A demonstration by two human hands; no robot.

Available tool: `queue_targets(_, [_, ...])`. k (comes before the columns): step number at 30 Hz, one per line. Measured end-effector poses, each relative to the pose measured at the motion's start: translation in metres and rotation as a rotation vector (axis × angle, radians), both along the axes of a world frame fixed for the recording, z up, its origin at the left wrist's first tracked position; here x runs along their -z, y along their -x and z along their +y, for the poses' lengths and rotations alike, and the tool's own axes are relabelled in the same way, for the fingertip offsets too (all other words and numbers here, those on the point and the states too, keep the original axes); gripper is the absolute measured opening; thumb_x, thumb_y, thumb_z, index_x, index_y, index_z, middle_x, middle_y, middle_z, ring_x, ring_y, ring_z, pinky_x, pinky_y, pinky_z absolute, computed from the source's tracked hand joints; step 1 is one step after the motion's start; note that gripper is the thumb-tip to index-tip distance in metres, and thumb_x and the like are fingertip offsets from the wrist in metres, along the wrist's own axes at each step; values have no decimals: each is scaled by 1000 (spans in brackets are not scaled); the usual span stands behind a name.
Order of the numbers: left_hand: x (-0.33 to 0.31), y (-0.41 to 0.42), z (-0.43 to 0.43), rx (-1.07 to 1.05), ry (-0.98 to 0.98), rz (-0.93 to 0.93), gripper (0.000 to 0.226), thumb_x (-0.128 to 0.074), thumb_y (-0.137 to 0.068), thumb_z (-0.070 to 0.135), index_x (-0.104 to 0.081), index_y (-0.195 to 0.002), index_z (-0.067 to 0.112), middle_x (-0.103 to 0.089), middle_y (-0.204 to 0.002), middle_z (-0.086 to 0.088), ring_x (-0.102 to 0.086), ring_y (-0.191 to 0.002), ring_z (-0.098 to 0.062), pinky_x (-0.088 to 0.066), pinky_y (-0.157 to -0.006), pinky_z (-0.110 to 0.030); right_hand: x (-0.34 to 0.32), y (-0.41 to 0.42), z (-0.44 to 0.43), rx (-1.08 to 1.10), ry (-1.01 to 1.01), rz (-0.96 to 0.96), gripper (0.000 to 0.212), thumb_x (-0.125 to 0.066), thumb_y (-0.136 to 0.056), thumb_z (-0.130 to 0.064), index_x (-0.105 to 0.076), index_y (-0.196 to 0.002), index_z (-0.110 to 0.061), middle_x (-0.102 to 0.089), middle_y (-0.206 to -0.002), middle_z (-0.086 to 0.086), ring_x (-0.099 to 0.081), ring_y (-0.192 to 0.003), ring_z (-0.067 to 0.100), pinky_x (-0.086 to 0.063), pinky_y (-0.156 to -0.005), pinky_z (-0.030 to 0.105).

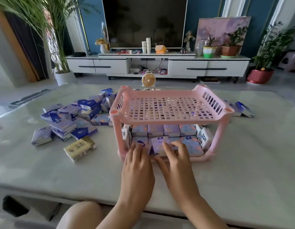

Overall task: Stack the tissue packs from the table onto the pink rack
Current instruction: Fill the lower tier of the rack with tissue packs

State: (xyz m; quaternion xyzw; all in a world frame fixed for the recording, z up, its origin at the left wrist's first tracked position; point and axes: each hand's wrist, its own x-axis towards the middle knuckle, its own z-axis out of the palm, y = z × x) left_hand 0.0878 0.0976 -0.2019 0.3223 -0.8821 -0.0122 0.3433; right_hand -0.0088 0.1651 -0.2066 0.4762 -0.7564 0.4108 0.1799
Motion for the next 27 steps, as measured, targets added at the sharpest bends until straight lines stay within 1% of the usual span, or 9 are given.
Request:
queue_targets(3, [-2, -4, 4, -6, -12, -19, 46, -36, -77, 16, -62, -111, -2, -62, -113, -18, -57, -111, -35, -47, -94, -44, 6, 3, -2, -18, -39, 21, 32, -56, -82, -20, -64, -110, -6, -54, -108, 13, -59, -93, 28, -37, -85, 27])
queue_targets(6, [-6, -2, 6, -22, -15, -112, 61, -32, -68, 18, -57, -119, -5, -61, -118, -21, -57, -113, -35, -44, -93, -48, 7, 8, -2, -3, -95, 74, 30, -56, -83, -19, -67, -108, -8, -59, -105, 9, -59, -90, 28, -37, -83, 26])
queue_targets(10, [0, 2, -5, -29, 53, -171, 56, -31, -70, 11, -55, -118, -6, -60, -119, -24, -58, -111, -37, -45, -90, -48, 3, 15, -3, -14, -67, 61, 27, -57, -83, -20, -69, -105, -12, -62, -103, 5, -57, -90, 23, -39, -83, 26])
queue_targets(14, [1, 2, -11, 1, 99, -80, 61, -57, -49, -13, -62, -109, -3, -59, -117, -27, -55, -111, -43, -50, -84, -49, 2, 19, -2, -118, -32, -28, 25, -52, -88, -23, -68, -103, -9, -59, -103, 5, -49, -96, 14, -42, -86, 27])
queue_targets(17, [-2, 0, -11, -19, 95, 21, 51, -58, -47, -13, -67, -94, 2, -63, -102, -18, -46, -99, -31, -42, -82, -40, 1, 23, -5, -199, -8, -84, 20, -55, -86, -14, -67, -99, -6, -57, -100, 5, -49, -96, 12, -40, -85, 23])
queue_targets(19, [1, 2, -16, -14, 75, 48, 54, -64, -44, -16, -67, -95, 1, -65, -99, -17, -51, -96, -31, -42, -81, -38, 0, 25, -7, -211, 3, -73, 17, -56, -84, -11, -67, -97, -7, -57, -98, 5, -52, -93, 13, -42, -82, 24])
queue_targets(21, [5, 4, -18, -1, 45, 51, 53, -63, -51, -16, -66, -102, -1, -65, -106, -19, -60, -101, -36, -50, -82, -41, 1, 28, -8, -220, 10, -69, 18, -56, -83, -10, -67, -97, -7, -58, -98, 5, -54, -93, 14, -43, -82, 25])
queue_targets(24, [9, 6, -12, -4, 21, 17, 49, -59, -64, -11, -61, -113, -4, -60, -117, -23, -55, -113, -40, -43, -94, -51, 1, 30, -6, -236, -10, -72, 22, -56, -84, -11, -68, -102, -6, -61, -104, 7, -58, -98, 19, -43, -86, 26])
queue_targets(27, [11, 4, -6, 5, 1, 27, 42, -46, -80, 6, -56, -120, -4, -54, -128, -24, -48, -122, -40, -35, -101, -50, 1, 32, 2, -284, -92, -92, 33, -52, -87, -14, -63, -116, -6, -60, -119, 8, -55, -112, 19, -41, -97, 27])
